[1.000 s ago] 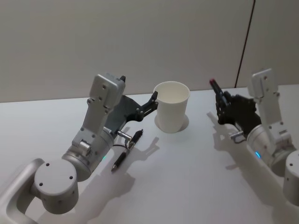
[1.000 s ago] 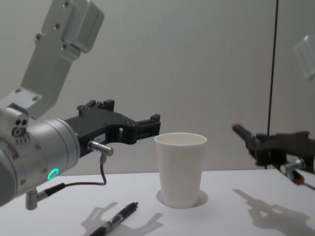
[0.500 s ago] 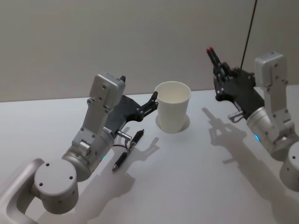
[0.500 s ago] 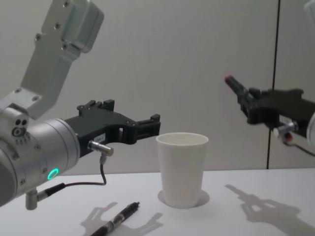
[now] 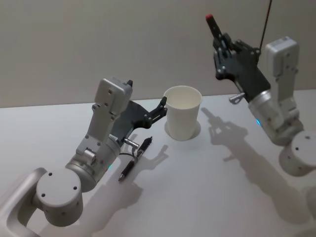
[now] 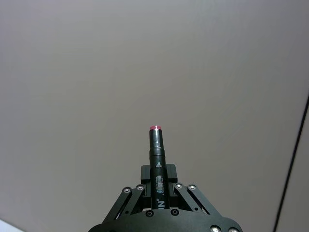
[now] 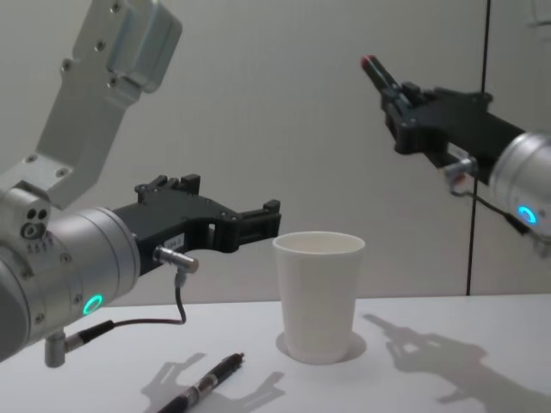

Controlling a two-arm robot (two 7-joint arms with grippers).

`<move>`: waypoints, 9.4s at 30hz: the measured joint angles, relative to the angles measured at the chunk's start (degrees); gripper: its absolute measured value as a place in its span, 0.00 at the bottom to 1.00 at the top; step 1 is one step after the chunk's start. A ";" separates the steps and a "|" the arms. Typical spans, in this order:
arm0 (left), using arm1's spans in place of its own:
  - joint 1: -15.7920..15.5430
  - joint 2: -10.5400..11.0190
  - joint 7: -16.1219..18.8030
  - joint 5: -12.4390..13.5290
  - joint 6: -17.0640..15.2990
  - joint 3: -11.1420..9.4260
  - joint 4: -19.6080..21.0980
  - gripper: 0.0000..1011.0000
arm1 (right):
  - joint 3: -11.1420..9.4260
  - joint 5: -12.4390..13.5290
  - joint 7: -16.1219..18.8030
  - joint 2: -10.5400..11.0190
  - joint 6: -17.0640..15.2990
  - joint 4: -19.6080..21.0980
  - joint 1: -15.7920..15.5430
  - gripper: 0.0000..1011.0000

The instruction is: Place the pen into the pen holder.

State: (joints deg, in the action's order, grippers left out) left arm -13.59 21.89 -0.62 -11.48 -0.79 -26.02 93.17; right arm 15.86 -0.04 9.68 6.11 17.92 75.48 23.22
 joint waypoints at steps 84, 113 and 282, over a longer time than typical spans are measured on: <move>0.00 0.00 0.00 0.00 0.00 0.00 0.00 0.99 | 4.59 2.30 8.30 -9.91 20.14 -36.59 16.05 0.20; 0.00 0.00 -0.01 0.00 0.00 0.00 0.00 0.99 | 4.34 2.79 8.62 -9.99 20.51 -37.24 16.35 0.99; 6.30 7.05 -1.07 -15.94 -34.47 4.38 13.41 0.99 | -2.93 16.51 -5.85 13.23 -19.87 25.75 -24.06 0.99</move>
State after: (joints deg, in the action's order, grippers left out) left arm -7.29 28.94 -1.70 -27.42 -35.27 -21.65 106.59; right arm 12.94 16.46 3.83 19.33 -1.95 101.23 -0.84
